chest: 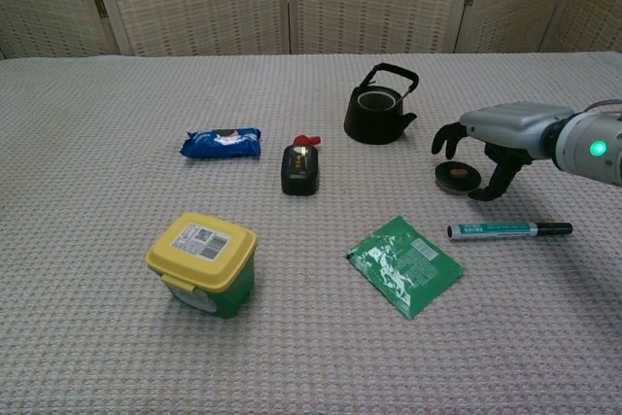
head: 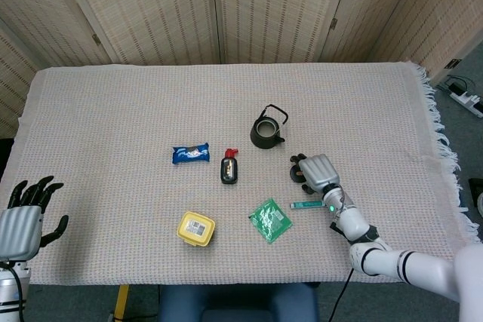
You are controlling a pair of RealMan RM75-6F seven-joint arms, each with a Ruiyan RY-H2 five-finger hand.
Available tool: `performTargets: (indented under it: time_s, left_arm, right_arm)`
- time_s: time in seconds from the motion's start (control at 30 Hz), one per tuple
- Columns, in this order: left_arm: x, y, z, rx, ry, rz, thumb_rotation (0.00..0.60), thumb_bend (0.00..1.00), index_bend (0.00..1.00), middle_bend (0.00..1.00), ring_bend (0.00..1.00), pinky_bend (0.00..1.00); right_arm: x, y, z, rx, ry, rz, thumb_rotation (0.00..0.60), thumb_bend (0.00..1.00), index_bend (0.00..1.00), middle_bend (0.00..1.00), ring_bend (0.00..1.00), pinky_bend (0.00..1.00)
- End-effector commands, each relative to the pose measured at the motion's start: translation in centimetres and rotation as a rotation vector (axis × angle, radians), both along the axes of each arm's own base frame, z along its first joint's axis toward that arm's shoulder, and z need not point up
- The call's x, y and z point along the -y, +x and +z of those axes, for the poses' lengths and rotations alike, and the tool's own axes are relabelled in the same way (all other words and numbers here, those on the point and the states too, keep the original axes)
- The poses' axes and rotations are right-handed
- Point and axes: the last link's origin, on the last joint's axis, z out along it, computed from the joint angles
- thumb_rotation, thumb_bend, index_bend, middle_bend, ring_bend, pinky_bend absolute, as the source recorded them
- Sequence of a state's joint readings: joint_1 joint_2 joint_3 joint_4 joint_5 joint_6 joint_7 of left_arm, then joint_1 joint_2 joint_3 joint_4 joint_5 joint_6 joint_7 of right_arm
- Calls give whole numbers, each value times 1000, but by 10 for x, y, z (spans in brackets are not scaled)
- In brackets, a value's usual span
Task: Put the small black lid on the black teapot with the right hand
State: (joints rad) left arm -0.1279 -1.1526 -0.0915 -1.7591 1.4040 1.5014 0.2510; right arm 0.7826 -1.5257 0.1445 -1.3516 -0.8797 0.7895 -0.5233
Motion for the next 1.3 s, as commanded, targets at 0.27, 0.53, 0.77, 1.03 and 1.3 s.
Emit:
performTargets:
  time_s: [0.27,0.53,0.77,1.03,1.3]
  left_arm:
    - [1,-3,0,3,0,5,600,328,201,109,160,67]
    - [1,-6,0,5,2,10,600,328,201,109,160,66]
    - [1,-7,0,7,0,11,600,328,201,109,159,66]
    - [1,-9,0,8,1,14,600,329,202,109,160,66]
    - [2,-9,0,12,1,13,600,328,201,109,160,66]
  right_arm:
    - [2,3,-3,-15,-6,6,600,326,268,294,853,783]
    - [3,7,-7,-36,-5,18,600,326,267,299,854,784]
    - [2,7,-13,-57,-4,24,600,327,283,323,865,795]
    - [2,11,-15,-54,-20,34,600,327,341,386,890,807]
    - [5,19,-3,-46,-43,49,600,326,365,413,898,814]
